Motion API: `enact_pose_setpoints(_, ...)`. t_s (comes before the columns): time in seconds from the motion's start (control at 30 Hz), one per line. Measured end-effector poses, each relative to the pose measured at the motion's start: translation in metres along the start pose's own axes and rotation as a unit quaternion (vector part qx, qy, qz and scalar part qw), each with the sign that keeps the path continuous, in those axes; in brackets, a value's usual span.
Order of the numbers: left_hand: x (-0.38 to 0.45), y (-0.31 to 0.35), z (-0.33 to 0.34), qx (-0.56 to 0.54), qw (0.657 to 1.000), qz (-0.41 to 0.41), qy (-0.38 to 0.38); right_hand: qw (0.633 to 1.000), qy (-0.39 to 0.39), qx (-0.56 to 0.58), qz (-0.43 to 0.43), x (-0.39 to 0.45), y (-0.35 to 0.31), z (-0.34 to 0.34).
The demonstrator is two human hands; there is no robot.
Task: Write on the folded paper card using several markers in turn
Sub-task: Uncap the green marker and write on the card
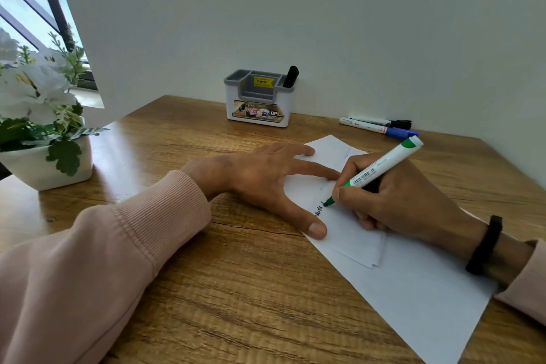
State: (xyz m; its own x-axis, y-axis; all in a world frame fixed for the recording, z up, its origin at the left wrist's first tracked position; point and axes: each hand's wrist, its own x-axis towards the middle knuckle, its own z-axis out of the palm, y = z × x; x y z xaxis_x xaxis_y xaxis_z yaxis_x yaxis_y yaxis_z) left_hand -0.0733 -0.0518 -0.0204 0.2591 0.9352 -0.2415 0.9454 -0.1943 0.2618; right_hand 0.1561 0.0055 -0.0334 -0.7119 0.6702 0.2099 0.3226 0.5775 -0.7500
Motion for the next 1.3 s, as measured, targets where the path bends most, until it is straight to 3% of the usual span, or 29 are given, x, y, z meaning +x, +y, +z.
enact_pose_setpoints(1.3, 0.0007, 0.0007, -0.0004, 0.005, 1.000, 0.000, -0.001, 0.996, 0.058, 0.023, 0.070, 0.0064, 0.0000, 0.0033)
